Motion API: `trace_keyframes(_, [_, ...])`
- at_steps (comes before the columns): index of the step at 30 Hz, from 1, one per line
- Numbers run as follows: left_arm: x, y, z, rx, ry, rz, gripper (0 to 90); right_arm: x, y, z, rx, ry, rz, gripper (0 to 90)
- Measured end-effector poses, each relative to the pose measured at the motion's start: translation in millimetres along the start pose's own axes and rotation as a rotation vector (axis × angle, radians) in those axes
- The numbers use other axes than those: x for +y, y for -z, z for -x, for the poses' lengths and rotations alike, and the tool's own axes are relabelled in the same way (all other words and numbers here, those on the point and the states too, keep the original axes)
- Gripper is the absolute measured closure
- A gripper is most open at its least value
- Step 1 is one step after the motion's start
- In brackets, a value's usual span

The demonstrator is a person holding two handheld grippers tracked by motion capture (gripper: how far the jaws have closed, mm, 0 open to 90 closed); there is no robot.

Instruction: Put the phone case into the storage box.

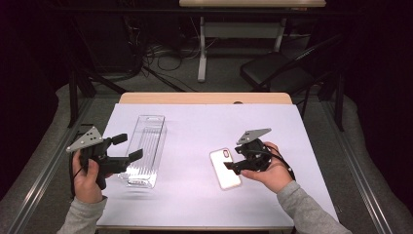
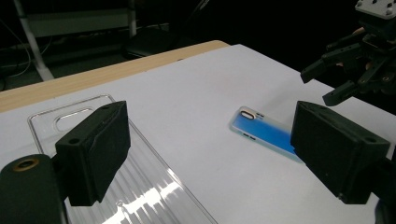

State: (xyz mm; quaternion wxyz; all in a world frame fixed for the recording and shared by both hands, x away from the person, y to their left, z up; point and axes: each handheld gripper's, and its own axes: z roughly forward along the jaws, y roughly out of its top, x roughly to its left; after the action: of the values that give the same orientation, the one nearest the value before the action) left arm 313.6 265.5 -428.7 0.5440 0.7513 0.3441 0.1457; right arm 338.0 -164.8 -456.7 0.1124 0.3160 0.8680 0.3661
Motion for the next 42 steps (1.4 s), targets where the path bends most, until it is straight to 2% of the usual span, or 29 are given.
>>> trace_keyframes(6, [7.2, -14.5, -4.1, -0.005, 0.003, -0.031, 12.5, 9.4, -4.3, 1.6, -0.005, -0.01, -0.02, 31.1])
trace_keyframes(9, [12.0, -21.7, -5.5, -0.006, -0.009, -0.048, 12.5, 13.3, -6.4, 3.7, -0.007, -0.017, -0.025, 31.1])
trace_keyframes(17, [20.2, -35.5, -9.9, -0.017, 0.013, -0.05, 12.5, 23.1, -11.1, 9.5, -0.012, -0.036, -0.048, 30.8])
trace_keyframes(21, [24.3, -46.5, -13.4, -0.011, 0.026, -0.067, 12.5, 29.5, -16.0, 16.4, -0.02, -0.049, -0.063, 30.9])
trace_keyframes(26, [26.8, -55.6, -15.9, 0.004, 0.022, -0.087, 12.5, 34.3, -22.6, 22.5, -0.013, -0.066, -0.086, 30.9])
trace_keyframes(31, [28.5, -60.1, -17.5, 0.007, 0.033, -0.09, 12.5, 38.7, -28.1, 27.0, -0.022, -0.061, -0.106, 30.9])
trace_keyframes(35, [30.0, -60.5, -20.3, 0.0, 0.048, -0.086, 12.5, 43.7, -33.7, 32.0, -0.031, -0.08, -0.132, 31.0])
trace_keyframes(42, [26.8, -60.5, -25.1, 0.037, 0.066, -0.094, 12.4, 49.8, -40.2, 39.4, -0.05, -0.081, -0.169, 31.8])
